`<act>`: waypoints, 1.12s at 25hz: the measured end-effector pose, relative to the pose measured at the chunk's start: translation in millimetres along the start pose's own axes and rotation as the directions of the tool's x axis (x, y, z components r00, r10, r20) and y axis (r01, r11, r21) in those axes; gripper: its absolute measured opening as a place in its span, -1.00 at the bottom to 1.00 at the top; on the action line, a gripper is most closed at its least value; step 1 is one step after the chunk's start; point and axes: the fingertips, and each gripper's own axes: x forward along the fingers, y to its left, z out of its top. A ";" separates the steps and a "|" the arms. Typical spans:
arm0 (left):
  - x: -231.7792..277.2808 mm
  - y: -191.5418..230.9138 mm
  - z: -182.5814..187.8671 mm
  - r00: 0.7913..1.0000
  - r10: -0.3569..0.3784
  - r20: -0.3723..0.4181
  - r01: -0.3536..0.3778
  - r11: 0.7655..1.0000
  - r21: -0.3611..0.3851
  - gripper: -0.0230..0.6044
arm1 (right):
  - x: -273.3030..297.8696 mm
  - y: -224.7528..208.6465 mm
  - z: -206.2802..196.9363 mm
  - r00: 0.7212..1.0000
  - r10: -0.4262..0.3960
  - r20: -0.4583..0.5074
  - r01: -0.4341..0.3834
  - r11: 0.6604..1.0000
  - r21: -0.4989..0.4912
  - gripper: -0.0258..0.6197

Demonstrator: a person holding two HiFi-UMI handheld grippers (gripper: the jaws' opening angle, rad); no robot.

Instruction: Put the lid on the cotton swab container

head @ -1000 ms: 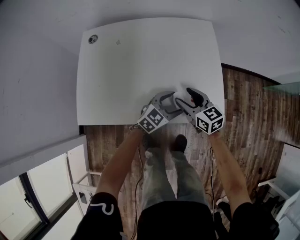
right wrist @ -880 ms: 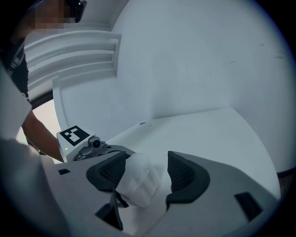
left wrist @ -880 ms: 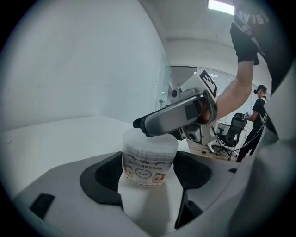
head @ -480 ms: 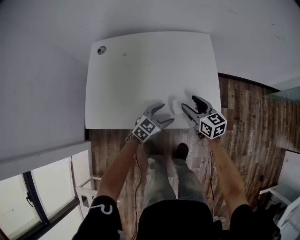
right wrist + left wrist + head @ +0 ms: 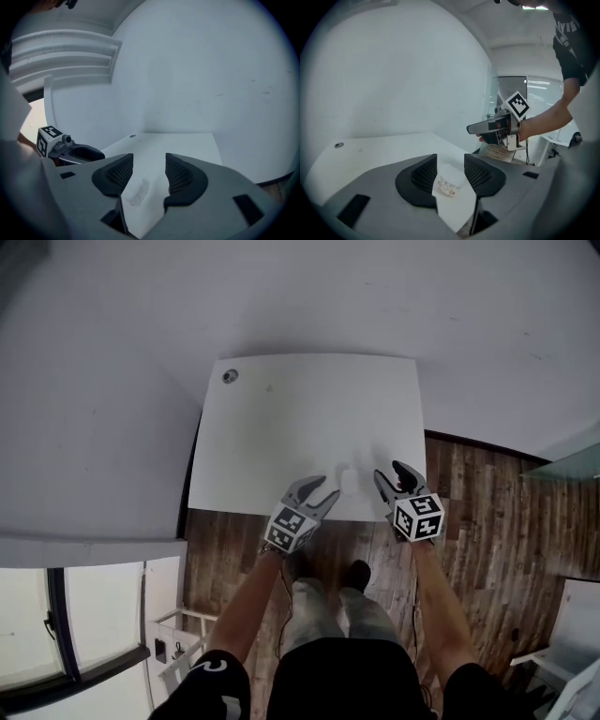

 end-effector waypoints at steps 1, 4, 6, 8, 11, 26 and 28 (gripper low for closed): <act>-4.4 -1.5 9.5 0.999 0.028 0.014 -0.028 1.000 -0.002 -0.30 | -6.1 -1.0 3.4 1.000 -0.010 0.004 0.010 1.000 0.001 -0.24; -17.1 -7.0 37.4 0.993 0.112 0.049 -0.110 0.993 -0.035 -0.35 | -24.9 -2.9 11.9 0.999 -0.034 0.014 0.034 0.999 0.019 -0.35; -22.6 -8.2 54.3 0.984 0.168 0.061 -0.164 0.984 -0.062 -0.39 | -35.0 -4.0 19.2 0.999 -0.052 0.016 0.052 0.999 0.017 -0.39; -24.5 -12.6 67.3 0.976 0.212 0.057 -0.207 0.975 -0.078 -0.44 | -46.2 -4.8 26.2 0.998 -0.066 0.021 0.066 0.998 0.018 -0.43; -27.0 -22.2 84.1 0.965 0.254 0.059 -0.247 0.964 -0.096 -0.51 | -62.1 -5.9 34.3 0.996 -0.083 0.034 0.083 0.996 0.016 -0.50; -94.9 -37.0 115.1 0.869 0.485 0.102 -0.462 0.867 -0.186 -0.78 | -84.3 18.7 72.1 0.995 -0.046 0.091 0.051 0.998 -0.048 -0.88; -104.9 -37.3 114.3 0.848 0.519 0.111 -0.492 0.846 -0.205 -0.79 | -88.6 22.4 72.8 0.994 -0.039 0.101 0.042 0.998 -0.035 -0.88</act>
